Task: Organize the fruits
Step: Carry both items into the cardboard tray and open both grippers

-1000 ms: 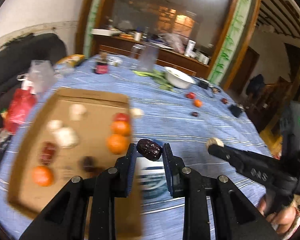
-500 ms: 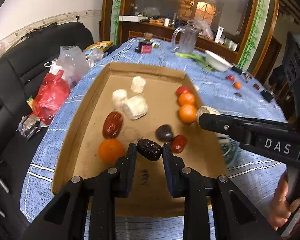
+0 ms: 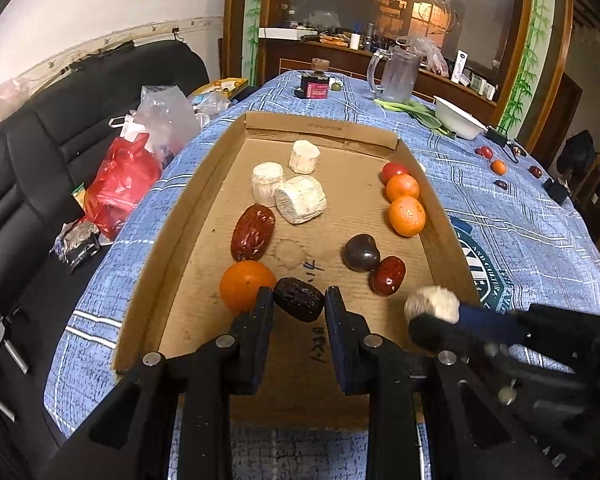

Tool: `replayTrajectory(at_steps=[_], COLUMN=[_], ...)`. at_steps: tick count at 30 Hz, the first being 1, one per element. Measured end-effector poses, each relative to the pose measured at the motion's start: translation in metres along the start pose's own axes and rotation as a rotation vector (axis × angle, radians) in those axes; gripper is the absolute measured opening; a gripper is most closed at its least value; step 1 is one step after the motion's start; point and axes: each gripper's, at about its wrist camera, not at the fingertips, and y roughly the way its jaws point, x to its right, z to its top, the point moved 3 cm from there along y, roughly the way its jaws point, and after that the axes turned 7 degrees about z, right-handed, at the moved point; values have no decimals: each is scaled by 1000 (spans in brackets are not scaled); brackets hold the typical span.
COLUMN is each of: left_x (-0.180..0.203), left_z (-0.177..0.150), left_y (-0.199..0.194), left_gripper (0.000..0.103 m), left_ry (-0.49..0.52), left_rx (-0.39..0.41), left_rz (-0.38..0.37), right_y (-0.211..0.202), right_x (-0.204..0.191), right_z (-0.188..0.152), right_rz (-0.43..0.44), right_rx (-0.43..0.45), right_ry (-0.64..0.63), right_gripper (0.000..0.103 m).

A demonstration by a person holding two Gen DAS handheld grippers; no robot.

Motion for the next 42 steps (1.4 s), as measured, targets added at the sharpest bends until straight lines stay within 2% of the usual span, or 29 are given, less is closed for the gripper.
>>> replayTrajectory(at_steps=[7,17,21,25,28,29,32,35,37,39,40,42], left_x=[-14,-30,-31,-31,-34,-35,-38,-36,-31,-22,-18,-8], left_z=[2,0,-4,-4,-2,-2,0,2,4,6,7,7], left_y=[-11,-1,4,1,-4,-7,-14,-26,-39,-59,-68,-91], left_gripper=[26,26,31,44,50,53,63,66,71,81,91,101], left_ry=[-21,-64,-75,-83,-101,-109,-115,-109,-90,-65,-62,-65], left_rx=[34,13,-2,3,13,16,24,49,92,176,217,307], left_rz=[59,77,61,52,41,38,35,39,72,134,163,221], right_y=[9,19,20,19,14,11,-3,-27,-46,-64,-76,-93], right_x=[-3,-7,-8,-8,-8,-8,-8,-5,3,13,21,32], right_z=[-7,-5,-6,-5,-4,-4,-3,-4,-7,-10,-14,-21], right_rz=[-35,-88,-97,-86,-85,-84,-76,-95,-111,-123,-132,-144], right_rx=[-20,-30,-28,-24,-5,3,32,81,121,158,180,207], right_ry=[-25,-72,-80,-65,-61,-59,-56,-57,-38,-7,17,54], right_gripper=[25,25,25,28,42,44,44,46,52,58,61,62])
